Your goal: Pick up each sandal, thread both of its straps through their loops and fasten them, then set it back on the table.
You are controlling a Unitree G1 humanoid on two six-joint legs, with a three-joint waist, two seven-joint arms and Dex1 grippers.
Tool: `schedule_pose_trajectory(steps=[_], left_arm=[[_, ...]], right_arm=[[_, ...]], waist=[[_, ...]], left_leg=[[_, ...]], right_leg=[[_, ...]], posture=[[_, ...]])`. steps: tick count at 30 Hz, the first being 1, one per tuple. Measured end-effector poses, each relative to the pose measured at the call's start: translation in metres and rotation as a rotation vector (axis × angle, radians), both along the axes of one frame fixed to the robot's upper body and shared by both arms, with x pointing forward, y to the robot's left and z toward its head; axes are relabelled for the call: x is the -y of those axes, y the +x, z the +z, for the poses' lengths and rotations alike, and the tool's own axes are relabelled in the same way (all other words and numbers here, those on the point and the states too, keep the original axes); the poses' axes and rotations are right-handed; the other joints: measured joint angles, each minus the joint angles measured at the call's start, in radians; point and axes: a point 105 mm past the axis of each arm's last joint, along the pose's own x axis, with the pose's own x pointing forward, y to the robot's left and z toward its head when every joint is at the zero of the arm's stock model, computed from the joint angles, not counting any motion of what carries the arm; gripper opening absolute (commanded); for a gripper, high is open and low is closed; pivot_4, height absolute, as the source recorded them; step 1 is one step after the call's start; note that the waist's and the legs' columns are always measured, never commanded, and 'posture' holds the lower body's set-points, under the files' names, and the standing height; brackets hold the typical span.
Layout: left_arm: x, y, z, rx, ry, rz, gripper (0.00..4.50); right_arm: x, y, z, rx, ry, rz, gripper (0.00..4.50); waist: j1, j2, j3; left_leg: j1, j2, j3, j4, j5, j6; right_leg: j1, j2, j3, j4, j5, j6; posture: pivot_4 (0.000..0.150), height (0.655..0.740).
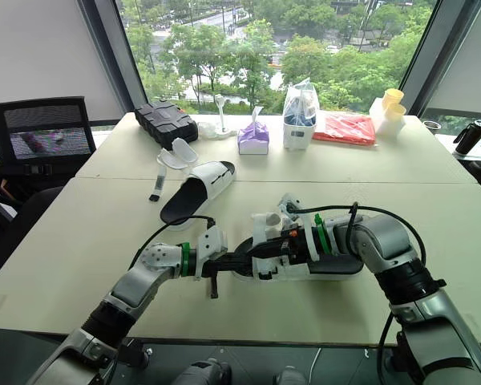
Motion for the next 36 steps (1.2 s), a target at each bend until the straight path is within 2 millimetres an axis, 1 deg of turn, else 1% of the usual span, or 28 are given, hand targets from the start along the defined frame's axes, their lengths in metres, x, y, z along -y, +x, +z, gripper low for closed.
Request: schedule_pose_trajectory(steps=[8, 13, 18, 26, 36], left_arm=[[0.001, -0.001, 0.001, 0.002, -0.001, -0.004, 0.00], [0.001, -0.001, 0.001, 0.003, -0.001, -0.004, 0.00], [0.001, -0.001, 0.001, 0.003, -0.002, -0.004, 0.00], [0.002, -0.001, 0.001, 0.003, -0.004, -0.006, 0.00], [0.002, -0.001, 0.002, 0.003, -0.004, -0.007, 0.00]], right_arm=[[0.002, 0.002, 0.001, 0.004, -0.012, 0.005, 0.03], [0.007, 0.006, -0.001, 0.012, -0.033, -0.016, 0.03], [0.007, 0.007, -0.002, 0.043, -0.047, 0.009, 0.03], [0.004, -0.004, 0.001, 0.124, -0.086, 0.094, 0.03], [-0.003, -0.015, 0.005, 0.140, -0.078, 0.143, 0.03]], waist=[[0.001, 0.000, 0.000], [0.001, 0.000, 0.000], [0.002, 0.000, 0.000], [0.004, 0.000, 0.000], [0.003, 0.000, 0.000]], left_leg=[[-0.001, 0.000, 0.000, -0.001, 0.000, 0.000], [-0.001, 0.000, 0.000, -0.001, 0.000, 0.000], [-0.001, 0.000, 0.000, -0.001, 0.000, 0.000], [-0.002, 0.000, 0.000, -0.001, 0.000, 0.000], [-0.002, 0.000, 0.000, -0.001, 0.000, 0.000]], right_leg=[[-0.001, 0.000, 0.000, 0.000, 0.000, 0.000], [-0.001, 0.000, 0.000, 0.000, 0.000, 0.000], [-0.001, 0.000, 0.000, 0.000, 0.000, 0.001], [-0.002, 0.000, 0.000, -0.001, 0.001, 0.003], [-0.002, 0.000, 0.000, -0.001, 0.001, 0.003]], posture=[[0.150, 0.7400], [0.150, 0.7400], [0.150, 0.7400], [0.150, 0.7400], [0.150, 0.7400]])
